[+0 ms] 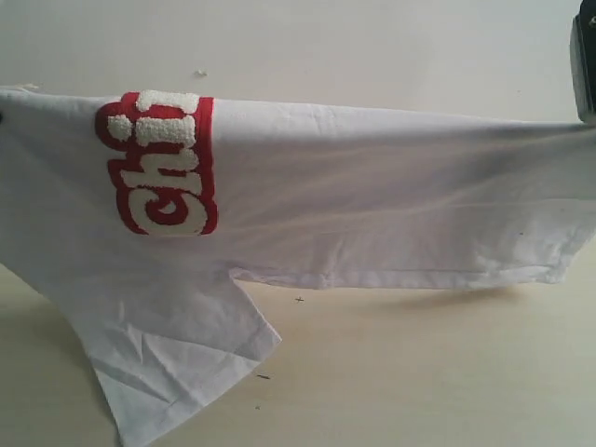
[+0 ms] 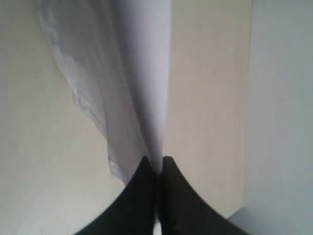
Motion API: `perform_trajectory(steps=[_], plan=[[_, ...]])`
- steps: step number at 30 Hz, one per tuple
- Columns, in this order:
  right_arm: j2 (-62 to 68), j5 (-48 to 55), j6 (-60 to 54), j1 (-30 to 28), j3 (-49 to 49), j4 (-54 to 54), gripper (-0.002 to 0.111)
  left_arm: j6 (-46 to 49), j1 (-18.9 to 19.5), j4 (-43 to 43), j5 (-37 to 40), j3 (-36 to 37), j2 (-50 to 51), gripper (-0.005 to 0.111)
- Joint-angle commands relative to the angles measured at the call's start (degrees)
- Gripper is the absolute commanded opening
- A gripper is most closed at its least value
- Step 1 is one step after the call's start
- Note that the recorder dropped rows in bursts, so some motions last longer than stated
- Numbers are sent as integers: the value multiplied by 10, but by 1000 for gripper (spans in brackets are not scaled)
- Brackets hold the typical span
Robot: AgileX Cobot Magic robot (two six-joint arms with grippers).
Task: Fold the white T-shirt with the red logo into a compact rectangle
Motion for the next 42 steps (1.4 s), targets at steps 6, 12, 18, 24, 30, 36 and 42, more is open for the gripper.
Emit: perform_trajectory(steps=[6, 12, 18, 24, 30, 36, 42], plan=[[-63, 77, 2, -2, 1, 30, 0, -52, 3, -30, 8, -3, -64, 0], [-115, 158, 2, -2, 1, 77, 0, -83, 3, -109, 8, 20, -109, 0], [-182, 170, 2, -2, 1, 136, 0, -91, -16, -104, 8, 92, -165, 0], [-234, 170, 23, 17, 15, 211, 0, -201, -102, -101, 8, 118, -258, 0], [-294, 170, 82, 55, 63, 201, 0, -295, -179, -62, 8, 154, -363, 0], [-375, 170, 117, 88, 85, 192, 0, -382, -230, -68, 8, 157, -440, 0], [-385, 170, 130, 92, 120, 174, 0, -403, -232, -2, 8, 201, -430, 0]])
